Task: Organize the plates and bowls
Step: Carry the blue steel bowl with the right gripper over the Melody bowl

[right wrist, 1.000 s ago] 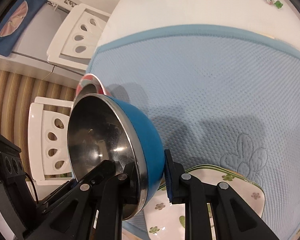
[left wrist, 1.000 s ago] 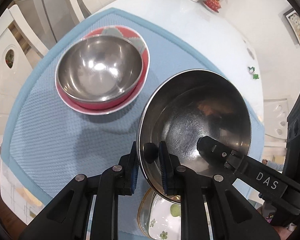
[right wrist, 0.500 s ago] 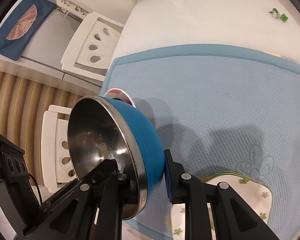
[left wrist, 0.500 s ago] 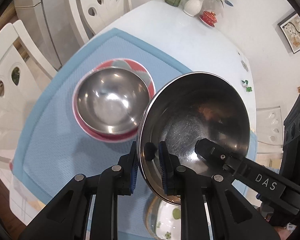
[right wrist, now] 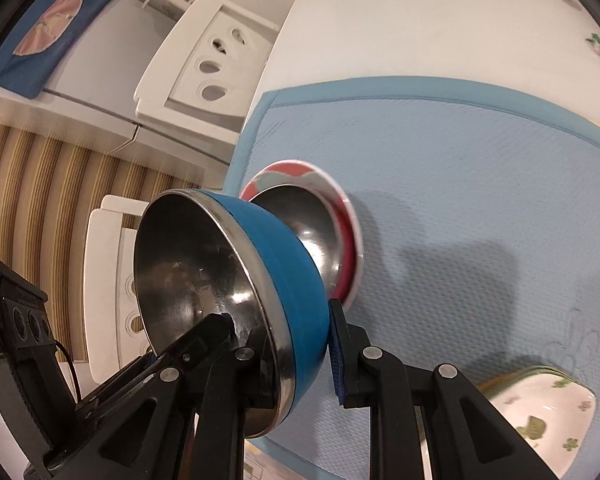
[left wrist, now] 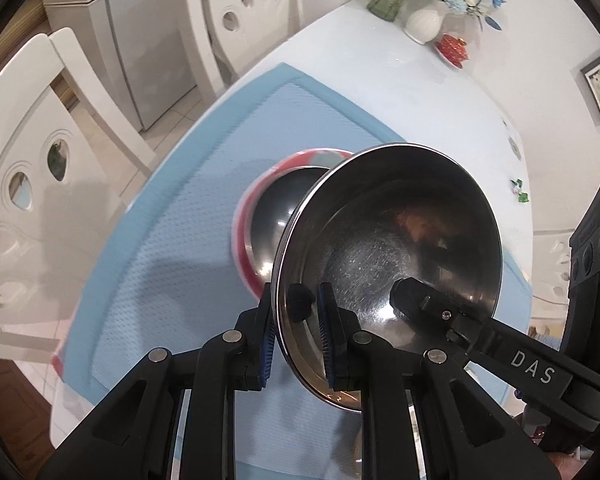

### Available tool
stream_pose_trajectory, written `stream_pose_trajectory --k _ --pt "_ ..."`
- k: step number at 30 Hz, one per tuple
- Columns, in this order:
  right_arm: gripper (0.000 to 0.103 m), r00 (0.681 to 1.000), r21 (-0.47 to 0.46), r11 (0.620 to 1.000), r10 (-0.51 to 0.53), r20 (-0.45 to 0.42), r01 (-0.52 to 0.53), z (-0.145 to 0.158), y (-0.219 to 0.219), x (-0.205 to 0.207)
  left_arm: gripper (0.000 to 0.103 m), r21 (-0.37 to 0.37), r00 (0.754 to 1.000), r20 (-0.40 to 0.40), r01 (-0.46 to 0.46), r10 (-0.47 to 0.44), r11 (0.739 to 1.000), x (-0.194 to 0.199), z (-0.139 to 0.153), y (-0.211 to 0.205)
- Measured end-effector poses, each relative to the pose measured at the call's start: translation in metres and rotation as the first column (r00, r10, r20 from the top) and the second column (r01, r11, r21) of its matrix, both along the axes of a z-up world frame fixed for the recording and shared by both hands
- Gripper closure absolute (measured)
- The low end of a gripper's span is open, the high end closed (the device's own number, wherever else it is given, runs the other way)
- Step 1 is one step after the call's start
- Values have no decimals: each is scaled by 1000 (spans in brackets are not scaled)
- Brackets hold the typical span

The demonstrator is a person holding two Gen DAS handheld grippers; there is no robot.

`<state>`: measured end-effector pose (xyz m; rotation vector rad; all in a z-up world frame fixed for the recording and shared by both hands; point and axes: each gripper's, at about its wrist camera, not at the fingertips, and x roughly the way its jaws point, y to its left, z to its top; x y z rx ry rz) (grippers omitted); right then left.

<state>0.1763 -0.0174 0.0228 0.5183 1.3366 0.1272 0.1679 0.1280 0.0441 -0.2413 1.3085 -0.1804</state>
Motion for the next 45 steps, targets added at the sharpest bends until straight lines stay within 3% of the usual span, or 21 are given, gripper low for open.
stream_pose_trajectory --k 11,45 --pt "85 997 6 1000 -14 -81 14 -31 25 20 88 -12 998 -53 30 -30 999 22 -25 27" --pt "85 993 -18 999 -43 -113 42 -37 29 26 87 -74 995 -26 96 -98 993 24 -31 38"
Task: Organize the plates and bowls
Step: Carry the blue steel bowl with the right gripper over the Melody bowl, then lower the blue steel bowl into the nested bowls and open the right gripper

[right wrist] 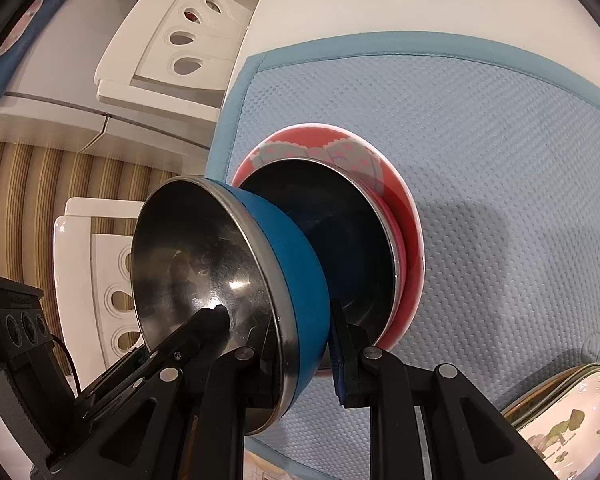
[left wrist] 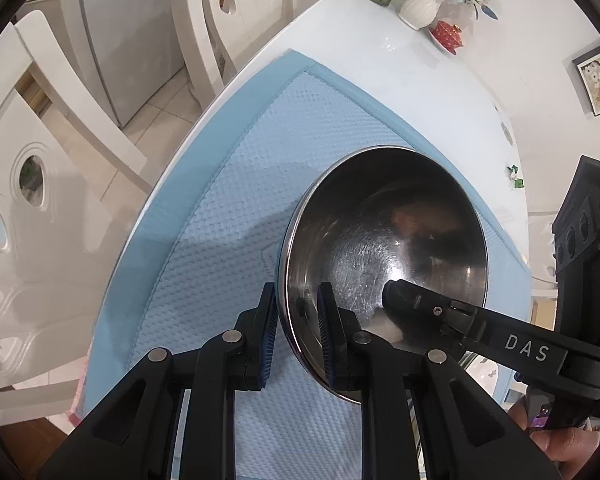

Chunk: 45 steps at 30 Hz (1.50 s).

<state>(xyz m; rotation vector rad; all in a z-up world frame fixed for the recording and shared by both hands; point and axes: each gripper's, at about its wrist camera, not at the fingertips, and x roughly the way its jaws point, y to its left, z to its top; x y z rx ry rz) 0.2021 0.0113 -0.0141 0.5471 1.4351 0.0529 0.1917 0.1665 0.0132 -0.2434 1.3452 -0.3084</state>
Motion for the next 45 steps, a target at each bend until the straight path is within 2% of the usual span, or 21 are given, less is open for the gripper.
stream_pose_trajectory --k 17,21,24,27,32,34,36,37,39,40,43,45 --pt "85 1000 12 1000 -6 16 6 6 -4 -5 87 -32 1000 12 -9 10 999 -2 5 3" --pt "85 999 -46 999 -5 51 8 13 -4 -3 87 -24 999 24 21 -20 999 0 4 -7" --pt "85 999 -61 998 -2 42 5 14 -8 0 87 -29 999 24 25 -24 999 1 2 -13" --pt "80 1000 -56 998 0 11 1 9 -13 -1 87 -10 998 39 54 -54 998 1 1 -21" --pt "76 998 -14 1000 -17 55 18 14 -24 -5 84 -13 999 31 31 -30 999 5 -4 -18" --pt "69 997 3 1000 -5 83 5 19 -27 -7 83 -3 1000 28 15 -15 1000 7 -7 -13" --pt "66 994 12 1000 -5 109 3 25 -29 -10 82 -29 1000 21 17 -17 999 8 -8 -10" --pt "57 993 -25 1000 -10 118 13 28 -32 -11 82 -28 1000 22 20 -19 999 7 -8 -11" --pt "51 993 -99 995 -5 120 16 31 -35 -11 80 -5 999 32 28 -28 1000 6 -6 -13" --pt "51 994 -108 994 -2 111 14 30 -38 -12 78 2 999 33 31 -31 1000 6 -6 -13" --pt "51 995 -54 998 -32 93 37 23 -48 -15 75 13 998 44 49 -49 999 5 -3 -14" --pt "51 995 -43 998 -51 85 54 18 -54 -17 70 53 996 63 66 -69 996 4 -2 -16"
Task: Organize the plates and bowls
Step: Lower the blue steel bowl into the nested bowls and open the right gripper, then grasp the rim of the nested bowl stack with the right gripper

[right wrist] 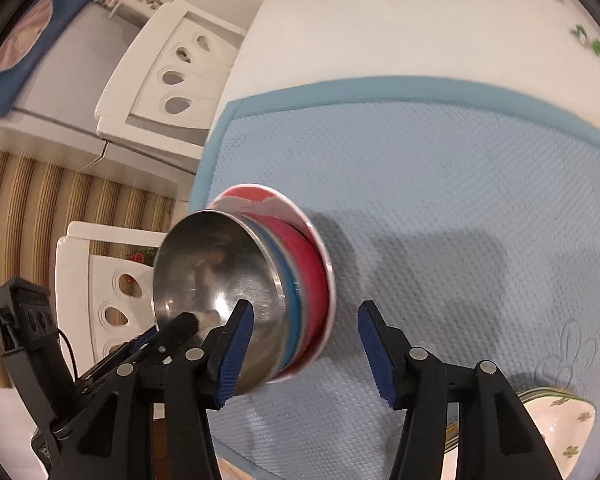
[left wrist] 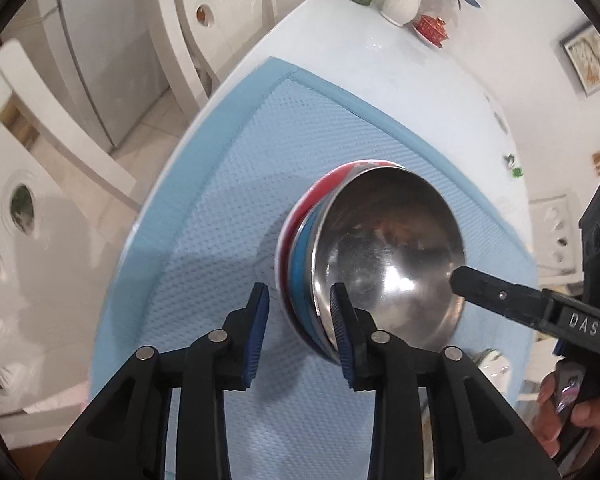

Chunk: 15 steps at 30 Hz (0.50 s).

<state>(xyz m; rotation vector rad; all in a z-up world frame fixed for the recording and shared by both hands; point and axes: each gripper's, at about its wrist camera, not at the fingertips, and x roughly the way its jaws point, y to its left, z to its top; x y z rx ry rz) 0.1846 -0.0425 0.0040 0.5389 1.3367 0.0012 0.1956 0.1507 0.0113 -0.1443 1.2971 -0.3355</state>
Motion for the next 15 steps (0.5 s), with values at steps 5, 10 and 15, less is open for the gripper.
stream_pose_trajectory --k 5,10,15 --pt "51 999 78 996 -36 -29 38 -18 -9 -2 64 -23 998 -57 -22 21 1000 8 -16 2" --pt "51 997 111 993 -43 -63 50 -39 -5 5 64 -34 996 -90 -2 -1 999 14 -31 -7" --pt "50 995 146 987 -58 -83 70 -61 0 12 63 -95 994 -104 12 -22 995 19 -40 -14"
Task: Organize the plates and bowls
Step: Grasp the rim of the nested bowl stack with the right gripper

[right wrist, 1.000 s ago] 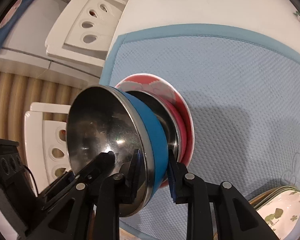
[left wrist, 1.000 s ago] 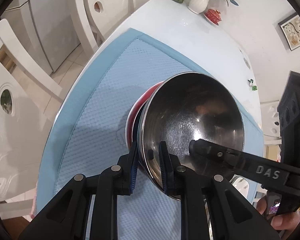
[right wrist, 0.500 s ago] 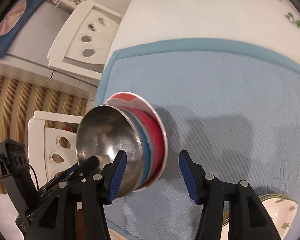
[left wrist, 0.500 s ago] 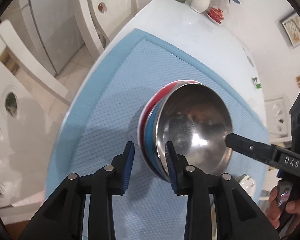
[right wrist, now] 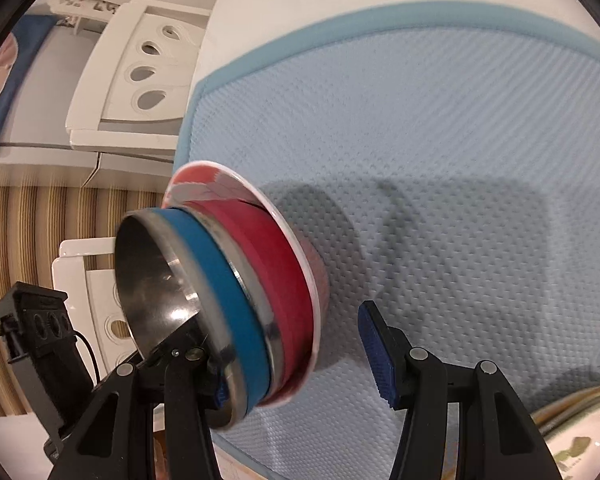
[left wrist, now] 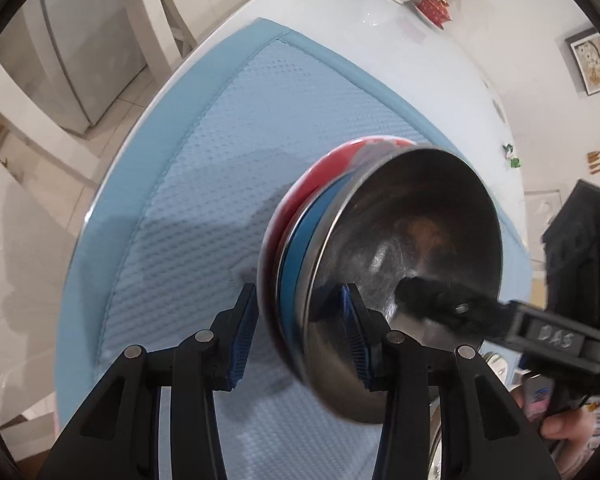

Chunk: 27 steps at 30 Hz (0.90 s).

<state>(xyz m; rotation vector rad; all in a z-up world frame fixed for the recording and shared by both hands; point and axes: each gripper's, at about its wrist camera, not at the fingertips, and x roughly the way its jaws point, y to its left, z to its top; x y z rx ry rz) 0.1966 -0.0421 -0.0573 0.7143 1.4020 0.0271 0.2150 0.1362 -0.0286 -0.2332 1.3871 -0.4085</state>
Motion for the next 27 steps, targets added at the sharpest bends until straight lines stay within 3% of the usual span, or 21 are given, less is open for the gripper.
stream_pose_trajectory --k 4,7,15,21,25,27 --pt "50 999 65 998 -25 35 22 -9 -1 3 63 -25 999 38 20 -19 999 2 -1 -2" --pt "50 996 68 998 -17 93 11 -8 0 7 64 -44 999 48 18 -16 999 3 -2 1" --pt "51 988 23 999 29 149 -32 -3 5 8 64 -37 994 106 41 -36 998 5 1 2" --pt "53 986 20 999 42 162 -46 -2 6 12 64 -48 994 107 35 -29 998 8 -1 3" --pt "49 990 85 996 14 141 -26 -10 -7 15 64 -117 998 60 -26 33 993 13 -7 12" --pt "48 988 87 996 17 155 -30 -11 -5 16 64 -94 997 77 -17 24 995 13 -4 7"
